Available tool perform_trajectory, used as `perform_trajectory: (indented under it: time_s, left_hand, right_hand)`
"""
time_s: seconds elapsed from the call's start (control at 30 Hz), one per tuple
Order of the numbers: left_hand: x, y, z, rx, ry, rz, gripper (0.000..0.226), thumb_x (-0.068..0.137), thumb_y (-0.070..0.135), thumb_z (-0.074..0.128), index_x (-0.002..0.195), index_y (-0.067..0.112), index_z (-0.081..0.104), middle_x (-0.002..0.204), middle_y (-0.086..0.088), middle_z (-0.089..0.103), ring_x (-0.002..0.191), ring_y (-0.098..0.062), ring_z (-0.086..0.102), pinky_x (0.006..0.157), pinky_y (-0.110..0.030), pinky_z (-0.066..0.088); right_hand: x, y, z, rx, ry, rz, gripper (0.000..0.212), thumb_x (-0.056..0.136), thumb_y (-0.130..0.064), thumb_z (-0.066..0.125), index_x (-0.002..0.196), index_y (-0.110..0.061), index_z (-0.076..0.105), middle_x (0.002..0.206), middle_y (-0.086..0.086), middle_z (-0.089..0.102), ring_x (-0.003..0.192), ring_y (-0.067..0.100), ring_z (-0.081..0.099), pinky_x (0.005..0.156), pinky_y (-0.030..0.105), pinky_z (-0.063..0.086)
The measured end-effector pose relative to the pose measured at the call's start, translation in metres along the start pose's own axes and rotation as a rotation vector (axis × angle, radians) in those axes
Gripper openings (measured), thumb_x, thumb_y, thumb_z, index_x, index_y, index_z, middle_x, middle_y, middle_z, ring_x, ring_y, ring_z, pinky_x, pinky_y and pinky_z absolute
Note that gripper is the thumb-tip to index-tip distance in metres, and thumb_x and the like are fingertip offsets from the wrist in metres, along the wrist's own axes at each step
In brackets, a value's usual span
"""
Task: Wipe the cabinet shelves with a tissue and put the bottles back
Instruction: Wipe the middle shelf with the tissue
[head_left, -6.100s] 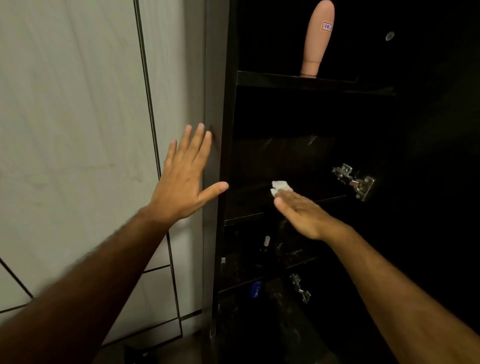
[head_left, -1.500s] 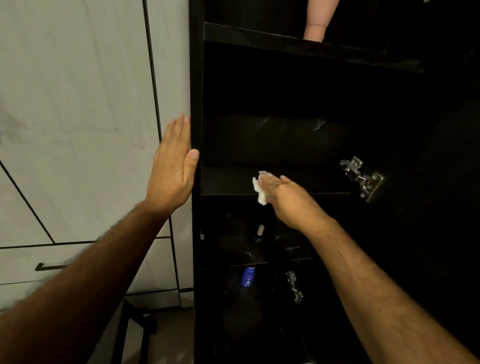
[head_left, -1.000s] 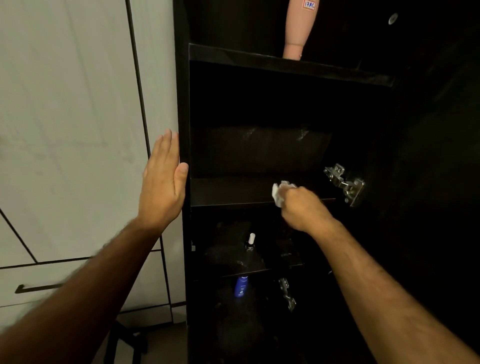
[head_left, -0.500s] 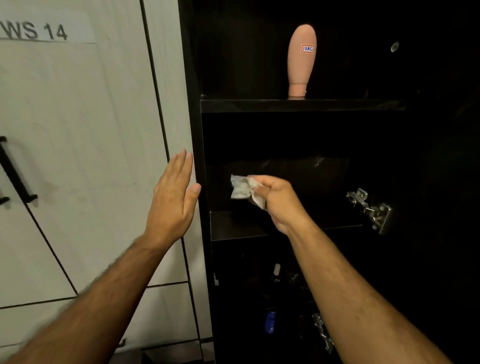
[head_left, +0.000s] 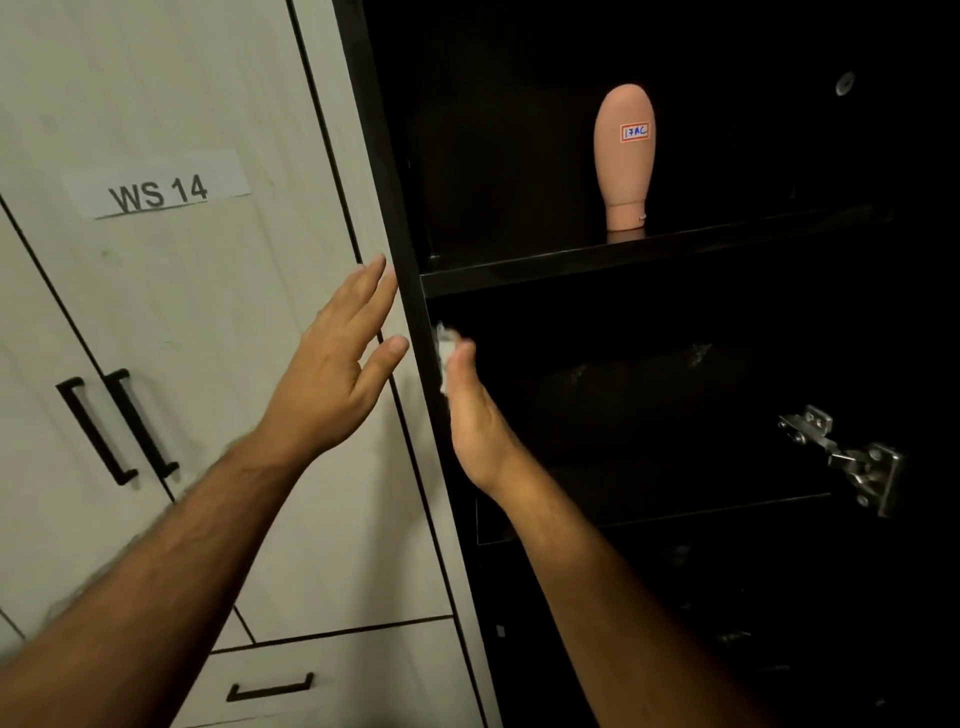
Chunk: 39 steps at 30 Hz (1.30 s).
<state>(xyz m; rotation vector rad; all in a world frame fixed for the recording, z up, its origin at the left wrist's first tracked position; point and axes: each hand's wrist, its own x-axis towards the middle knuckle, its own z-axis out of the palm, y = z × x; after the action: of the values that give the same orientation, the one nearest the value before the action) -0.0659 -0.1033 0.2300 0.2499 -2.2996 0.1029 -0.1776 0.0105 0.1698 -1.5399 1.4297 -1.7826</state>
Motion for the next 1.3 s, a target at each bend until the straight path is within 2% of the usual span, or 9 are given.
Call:
perform_trajectory:
  time_s: [0.1, 0.27, 0.4, 0.5, 0.63, 0.87, 1.07, 1.17, 1.3]
  left_hand:
    - [0.004, -0.001, -0.006, 0.051, -0.028, 0.014, 0.062, 0.101, 0.045, 0.032, 0.156, 0.023, 0.014, 0.164, 0.004, 0.012, 0.151, -0.012, 0.009, 0.122, -0.043, 0.017]
    - [0.003, 0.002, -0.004, 0.044, -0.054, 0.007, 0.064, 0.100, 0.045, 0.033, 0.156, 0.020, 0.015, 0.164, 0.002, 0.012, 0.151, -0.014, 0.008, 0.121, -0.047, 0.019]
    - [0.000, 0.003, 0.000, 0.026, -0.036, -0.006, 0.065, 0.100, 0.048, 0.032, 0.156, 0.019, 0.015, 0.164, 0.001, 0.012, 0.151, -0.013, 0.008, 0.122, -0.045, 0.019]
    - [0.000, 0.004, 0.006, -0.028, -0.031, -0.009, 0.063, 0.102, 0.044, 0.031, 0.156, 0.017, 0.016, 0.164, 0.000, 0.015, 0.151, -0.015, 0.011, 0.121, -0.048, 0.020]
    - [0.000, 0.006, 0.017, -0.142, -0.020, 0.005, 0.058, 0.103, 0.035, 0.030, 0.156, 0.013, 0.017, 0.162, -0.003, 0.019, 0.150, -0.017, 0.016, 0.119, -0.050, 0.023]
    - [-0.001, 0.005, 0.023, -0.211, 0.025, -0.001, 0.056, 0.105, 0.034, 0.028, 0.156, 0.017, 0.017, 0.162, 0.001, 0.020, 0.149, -0.012, 0.017, 0.119, -0.048, 0.023]
    - [-0.003, 0.010, 0.021, -0.225, 0.024, -0.023, 0.056, 0.104, 0.036, 0.028, 0.156, 0.020, 0.015, 0.162, 0.003, 0.019, 0.149, -0.012, 0.017, 0.119, -0.049, 0.024]
    - [-0.004, 0.010, 0.016, -0.201, 0.012, -0.047, 0.059, 0.102, 0.040, 0.028, 0.156, 0.020, 0.015, 0.163, 0.002, 0.017, 0.150, -0.013, 0.015, 0.119, -0.049, 0.023]
    - [-0.011, 0.014, 0.014, -0.189, 0.032, -0.084, 0.062, 0.100, 0.044, 0.029, 0.156, 0.022, 0.012, 0.164, 0.003, 0.014, 0.150, -0.012, 0.012, 0.120, -0.047, 0.022]
  right_hand:
    - [-0.016, 0.019, -0.003, -0.120, -0.038, 0.175, 0.080, 0.078, -0.077, -0.003, 0.152, -0.045, -0.004, 0.164, -0.010, -0.003, 0.151, 0.017, -0.002, 0.122, 0.051, 0.005]
    - [0.007, -0.007, -0.003, 0.043, -0.032, 0.072, 0.125, 0.049, -0.102, 0.000, 0.155, -0.036, 0.008, 0.164, -0.007, 0.006, 0.145, 0.005, 0.007, 0.113, 0.030, 0.011]
    - [0.007, -0.002, 0.004, 0.032, -0.009, -0.008, 0.110, 0.056, -0.099, 0.001, 0.152, -0.044, 0.007, 0.163, -0.013, 0.005, 0.136, -0.005, 0.009, 0.104, 0.018, 0.012]
    - [-0.025, 0.033, 0.005, -0.024, -0.037, 0.124, 0.097, 0.062, -0.095, 0.000, 0.149, -0.053, -0.004, 0.161, -0.020, -0.005, 0.138, -0.002, 0.002, 0.111, 0.027, 0.008]
    - [-0.051, 0.064, 0.000, -0.301, -0.132, 0.344, 0.094, 0.069, -0.090, 0.006, 0.149, -0.046, -0.016, 0.161, -0.017, -0.015, 0.149, 0.017, -0.010, 0.117, 0.047, 0.001]
    - [-0.065, 0.072, -0.009, -0.794, -0.343, 0.390, 0.128, 0.060, -0.100, 0.017, 0.154, -0.018, -0.009, 0.164, 0.000, -0.002, 0.150, 0.017, -0.007, 0.118, 0.041, -0.003]
    - [-0.081, 0.065, -0.034, -1.075, -0.437, 0.146, 0.076, 0.095, -0.067, 0.018, 0.154, -0.018, 0.020, 0.162, -0.002, 0.016, 0.149, 0.006, 0.007, 0.119, 0.037, -0.010]
    - [-0.072, 0.054, -0.063, -1.092, -0.436, 0.043, 0.042, 0.104, -0.037, 0.033, 0.135, -0.020, 0.056, 0.148, -0.006, 0.047, 0.138, 0.010, 0.036, 0.118, 0.034, 0.012]
    - [-0.062, 0.059, -0.085, -1.180, -0.215, 0.093, 0.022, 0.095, -0.033, 0.057, 0.103, -0.022, 0.074, 0.113, -0.006, 0.068, 0.110, 0.013, 0.052, 0.093, 0.030, 0.046]
